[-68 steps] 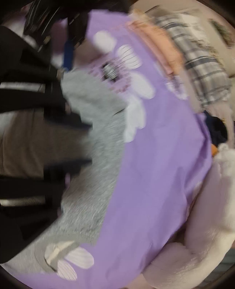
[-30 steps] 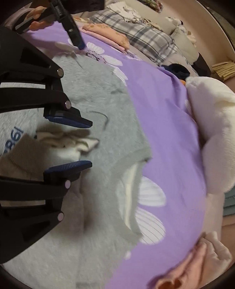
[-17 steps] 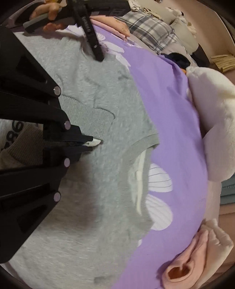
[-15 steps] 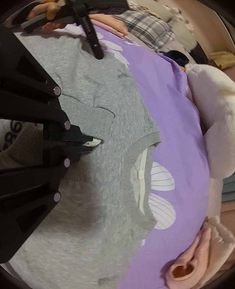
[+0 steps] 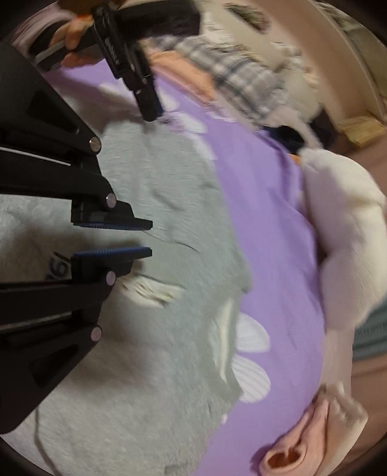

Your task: Fold small clothes

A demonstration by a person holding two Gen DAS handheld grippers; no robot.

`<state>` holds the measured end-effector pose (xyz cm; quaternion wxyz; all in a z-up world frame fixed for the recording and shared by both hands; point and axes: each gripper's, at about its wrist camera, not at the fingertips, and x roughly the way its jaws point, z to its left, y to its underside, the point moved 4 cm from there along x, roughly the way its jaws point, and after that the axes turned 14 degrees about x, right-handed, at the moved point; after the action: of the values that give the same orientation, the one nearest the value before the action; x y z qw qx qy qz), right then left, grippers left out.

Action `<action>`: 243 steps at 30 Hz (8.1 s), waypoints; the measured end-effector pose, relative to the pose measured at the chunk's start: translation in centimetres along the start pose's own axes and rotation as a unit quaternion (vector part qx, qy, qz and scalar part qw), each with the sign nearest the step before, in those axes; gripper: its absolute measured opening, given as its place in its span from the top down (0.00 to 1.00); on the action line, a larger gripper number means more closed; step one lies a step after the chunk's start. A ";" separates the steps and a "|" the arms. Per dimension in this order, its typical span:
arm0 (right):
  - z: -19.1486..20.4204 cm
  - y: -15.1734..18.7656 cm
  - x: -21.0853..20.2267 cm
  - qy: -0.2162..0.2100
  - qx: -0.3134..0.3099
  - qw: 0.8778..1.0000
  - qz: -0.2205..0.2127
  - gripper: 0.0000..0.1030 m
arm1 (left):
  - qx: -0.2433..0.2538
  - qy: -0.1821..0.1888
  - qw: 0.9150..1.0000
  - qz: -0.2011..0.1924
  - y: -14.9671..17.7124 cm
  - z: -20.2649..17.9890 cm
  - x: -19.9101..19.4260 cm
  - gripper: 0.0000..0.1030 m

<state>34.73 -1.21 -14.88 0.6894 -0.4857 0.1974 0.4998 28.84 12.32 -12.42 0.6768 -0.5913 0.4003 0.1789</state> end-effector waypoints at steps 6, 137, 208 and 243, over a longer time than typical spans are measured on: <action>-0.5 0.7 -1.6 0.003 0.029 1.000 -0.009 0.77 | -0.015 -0.004 0.999 0.034 0.8 0.0 0.8 0.73; -15.2 26.8 -29.7 -0.164 0.251 0.951 -0.080 0.90 | -0.169 0.273 0.941 -0.109 13.9 -9.1 -19.2 0.91; -26.5 8.9 -18.8 -0.161 0.465 0.870 0.042 0.49 | -0.345 0.220 0.909 0.077 0.8 0.6 1.4 0.67; -20.6 12.3 -25.5 -0.053 0.248 0.963 -0.089 0.46 | -0.114 0.105 0.988 0.021 0.6 -3.1 -7.3 0.20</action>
<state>17.49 -31.40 -10.60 0.8398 -0.2876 0.2340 0.3967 22.90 11.27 -7.21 0.5555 -0.6712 0.4587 0.1744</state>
